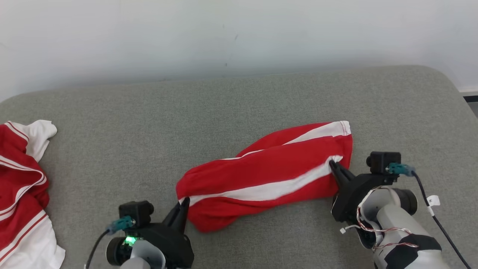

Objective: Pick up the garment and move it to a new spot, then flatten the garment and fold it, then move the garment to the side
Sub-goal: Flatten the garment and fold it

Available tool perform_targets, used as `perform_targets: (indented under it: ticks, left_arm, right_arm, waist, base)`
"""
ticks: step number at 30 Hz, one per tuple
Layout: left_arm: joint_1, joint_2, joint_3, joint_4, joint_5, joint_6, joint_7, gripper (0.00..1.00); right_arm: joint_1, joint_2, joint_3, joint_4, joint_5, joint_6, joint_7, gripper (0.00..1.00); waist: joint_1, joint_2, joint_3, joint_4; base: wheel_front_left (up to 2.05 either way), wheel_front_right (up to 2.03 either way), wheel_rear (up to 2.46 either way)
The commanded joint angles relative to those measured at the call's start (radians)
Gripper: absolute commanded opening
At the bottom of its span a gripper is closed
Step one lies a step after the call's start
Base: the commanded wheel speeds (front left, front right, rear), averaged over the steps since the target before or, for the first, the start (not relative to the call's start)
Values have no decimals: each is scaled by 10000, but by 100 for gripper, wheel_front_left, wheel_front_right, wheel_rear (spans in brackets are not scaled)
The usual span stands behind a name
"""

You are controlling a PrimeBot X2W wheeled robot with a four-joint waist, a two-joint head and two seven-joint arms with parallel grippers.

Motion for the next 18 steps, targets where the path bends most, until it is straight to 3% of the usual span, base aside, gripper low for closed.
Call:
perform_targets:
  ticks: [1,7,15,18]
  left_arm:
    - [-101,29,75,-85,-74,6,-110,0]
    - [-417,-76,528,-877,-1021,-99,-362,0]
    - [-1380,92,729,-2401,-2369,-188,566,0]
    - [-2026,194,797,-2791,-2735,-181,1093,0]
  right_arm:
    - [-85,-78,-21,-98,104,-26,-99,0]
    - [-222,-338,-202,-1278,755,-26,-658,0]
    - [-517,-704,-576,-3319,1312,-25,-642,0]
    - [-978,-902,-734,-3633,959,-26,-366,0]
  waist:
    - [0,-1,-17,-19]
    - [0,-1,-132,-150]
    - [0,-1,-172,-353]
    - [0,-1,182,-456]
  base:
    - [0,0,0]
    - [0,0,0]
    - [0,0,0]
    - [0,0,0]
